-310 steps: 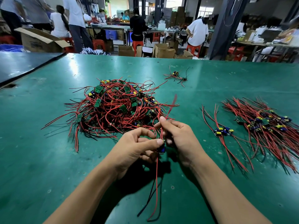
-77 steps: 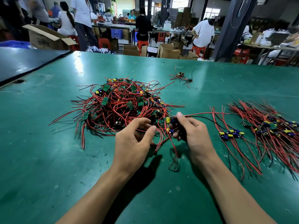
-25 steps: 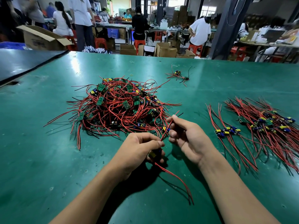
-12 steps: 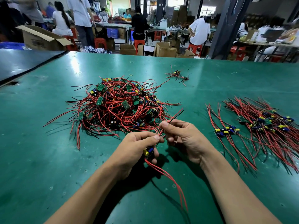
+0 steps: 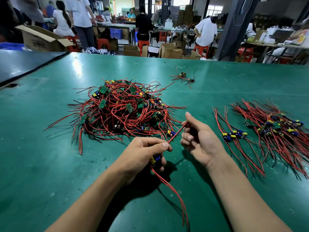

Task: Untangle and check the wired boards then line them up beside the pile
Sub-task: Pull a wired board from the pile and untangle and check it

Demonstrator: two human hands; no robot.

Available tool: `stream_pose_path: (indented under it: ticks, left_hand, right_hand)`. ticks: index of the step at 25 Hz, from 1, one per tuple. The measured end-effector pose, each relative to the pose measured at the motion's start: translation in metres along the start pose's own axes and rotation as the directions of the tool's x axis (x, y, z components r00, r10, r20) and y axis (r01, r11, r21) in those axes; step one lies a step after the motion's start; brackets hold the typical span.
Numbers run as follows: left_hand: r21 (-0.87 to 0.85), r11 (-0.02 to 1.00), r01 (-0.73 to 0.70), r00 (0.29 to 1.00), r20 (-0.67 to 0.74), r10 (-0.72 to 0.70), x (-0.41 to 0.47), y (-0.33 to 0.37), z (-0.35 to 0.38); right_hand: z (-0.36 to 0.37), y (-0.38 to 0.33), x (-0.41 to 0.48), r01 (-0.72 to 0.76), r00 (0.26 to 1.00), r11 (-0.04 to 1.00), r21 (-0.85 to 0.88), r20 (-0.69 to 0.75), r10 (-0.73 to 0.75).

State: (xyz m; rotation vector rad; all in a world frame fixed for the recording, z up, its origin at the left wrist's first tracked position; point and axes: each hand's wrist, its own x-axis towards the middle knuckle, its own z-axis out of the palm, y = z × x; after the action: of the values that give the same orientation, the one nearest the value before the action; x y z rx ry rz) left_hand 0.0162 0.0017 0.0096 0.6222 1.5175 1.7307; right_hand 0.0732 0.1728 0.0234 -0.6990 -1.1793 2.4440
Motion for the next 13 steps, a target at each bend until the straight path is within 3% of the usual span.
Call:
stream_pose_path:
  ticks: [4,7,8,10,12,13]
  left_hand:
    - [0.036,0.999,-0.01,1.0,0.022,0.009,-0.0024,-0.0006,0.0017]
    - [0.045,0.999,-0.011,1.0,0.015,0.011,-0.0031,-0.0011,0.0024]
    - [0.047,0.999,-0.012,1.0,0.008,0.012,-0.003,-0.0014,0.0024]
    - [0.062,0.998,-0.015,1.0,-0.014,0.016,-0.0026,-0.0022,0.0013]
    - [0.128,0.991,-0.036,0.998,-0.043,0.042,-0.0015,-0.0041,0.0002]
    - [0.172,0.984,-0.053,0.996,-0.064,0.065,-0.0008,-0.0053,-0.0004]
  right_hand:
    - [-0.0006,-0.0038,-0.0028,-0.227,0.972,0.95,0.212,0.105,0.209]
    - [-0.0025,-0.0039,-0.004,-0.301,0.95,0.912,0.278,0.167,0.263]
    - [-0.0024,-0.0036,-0.004,-0.274,0.959,0.929,0.249,0.14,0.245]
    - [-0.0032,-0.0012,-0.0028,-0.12,0.993,0.992,0.034,0.025,0.119]
    - [-0.0049,0.0007,-0.0009,0.049,0.996,0.977,-0.208,-0.057,-0.062]
    - [-0.0062,0.001,0.0001,0.113,0.989,0.963,-0.246,-0.069,-0.134]
